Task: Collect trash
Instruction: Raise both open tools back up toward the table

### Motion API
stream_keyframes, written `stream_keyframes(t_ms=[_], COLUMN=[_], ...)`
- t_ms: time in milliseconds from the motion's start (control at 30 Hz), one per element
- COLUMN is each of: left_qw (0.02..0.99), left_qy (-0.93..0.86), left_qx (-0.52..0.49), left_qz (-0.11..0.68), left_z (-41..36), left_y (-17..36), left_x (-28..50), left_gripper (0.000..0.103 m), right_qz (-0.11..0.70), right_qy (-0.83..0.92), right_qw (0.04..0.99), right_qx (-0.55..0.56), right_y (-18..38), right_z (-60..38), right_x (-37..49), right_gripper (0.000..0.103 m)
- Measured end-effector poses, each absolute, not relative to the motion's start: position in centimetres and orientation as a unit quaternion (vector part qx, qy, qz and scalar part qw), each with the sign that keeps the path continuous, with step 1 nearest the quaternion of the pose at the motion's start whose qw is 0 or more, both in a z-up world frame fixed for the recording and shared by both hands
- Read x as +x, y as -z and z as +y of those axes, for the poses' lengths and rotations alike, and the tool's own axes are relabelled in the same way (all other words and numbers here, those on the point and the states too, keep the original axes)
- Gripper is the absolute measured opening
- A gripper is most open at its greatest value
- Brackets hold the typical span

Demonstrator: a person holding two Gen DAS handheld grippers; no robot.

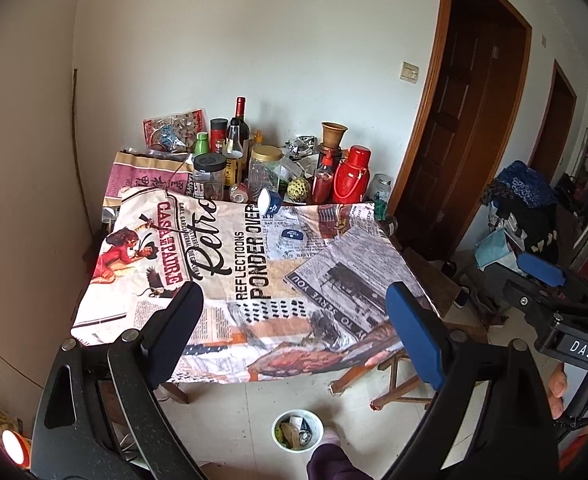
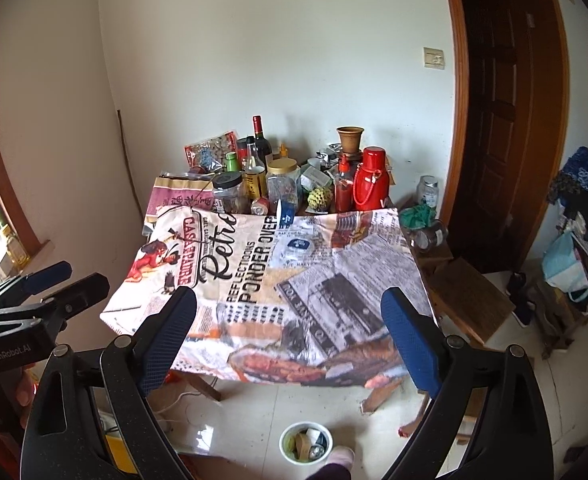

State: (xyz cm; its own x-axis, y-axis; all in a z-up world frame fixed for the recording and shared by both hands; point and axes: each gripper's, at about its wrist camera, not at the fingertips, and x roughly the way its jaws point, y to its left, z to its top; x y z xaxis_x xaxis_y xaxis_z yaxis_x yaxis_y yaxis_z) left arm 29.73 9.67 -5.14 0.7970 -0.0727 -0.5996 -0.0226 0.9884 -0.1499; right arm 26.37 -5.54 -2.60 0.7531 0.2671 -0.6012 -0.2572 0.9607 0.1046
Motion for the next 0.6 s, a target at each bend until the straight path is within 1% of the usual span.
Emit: stream_keyframes(t_ms=[333,600], left_qw=[0.944,0.94], left_qy=[-0.008,-0.038], left_qx=[-0.08,-0.087], left_qz=[0.32,0.327], left_z=[5.6,3.6], left_y=[4.4,5.3], left_x=[40.2,46.0], left_gripper=[0.093,0.093], right_qz=[0.341,0.35], right_qy=[-0.172,-0.195], right_qw=[0.924,0.916], right_qx=[-0.011,-0.021], right_y=[2.6,3.6], right_z=[-9.5,-11.1], right_x=[36.1,41.6], right_gripper=[0.092,0.092])
